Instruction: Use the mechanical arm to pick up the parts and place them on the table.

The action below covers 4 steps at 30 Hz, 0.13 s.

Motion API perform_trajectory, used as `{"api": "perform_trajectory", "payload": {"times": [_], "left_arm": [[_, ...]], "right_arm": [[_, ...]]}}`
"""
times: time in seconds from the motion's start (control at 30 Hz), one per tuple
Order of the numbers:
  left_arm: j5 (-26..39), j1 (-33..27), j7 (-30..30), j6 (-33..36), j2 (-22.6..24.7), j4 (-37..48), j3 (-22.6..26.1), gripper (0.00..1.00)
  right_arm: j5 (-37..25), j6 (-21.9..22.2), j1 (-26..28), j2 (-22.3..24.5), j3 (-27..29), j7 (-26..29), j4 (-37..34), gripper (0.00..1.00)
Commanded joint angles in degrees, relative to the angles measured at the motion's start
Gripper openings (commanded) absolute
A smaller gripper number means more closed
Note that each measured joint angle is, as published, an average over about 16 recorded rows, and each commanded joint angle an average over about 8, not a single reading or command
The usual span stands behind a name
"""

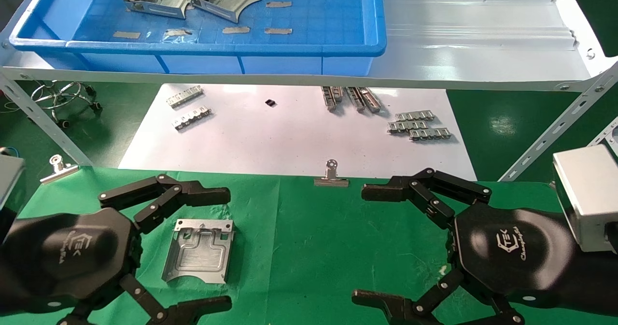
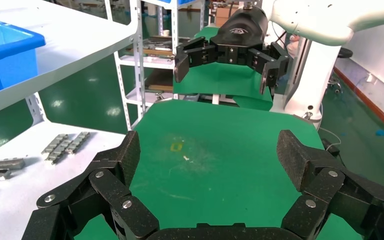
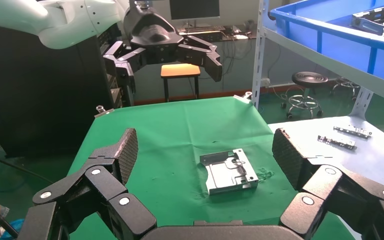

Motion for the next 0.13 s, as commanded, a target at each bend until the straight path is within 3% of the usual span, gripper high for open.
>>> {"api": "perform_trajectory", "payload": {"times": [0.03, 0.13], "left_arm": [[0.14, -0.15, 0.18, 0.00, 0.09, 0.36, 0.15, 1.00], [0.18, -0.20, 0.24, 0.00, 0.12, 0.47, 0.20, 1.00]], "right_arm": [[0.00, 0.00, 0.00, 0.00, 0.00, 0.00, 0.00, 1.00], [0.00, 0.00, 0.00, 0.00, 0.00, 0.00, 0.00, 1.00]]}}
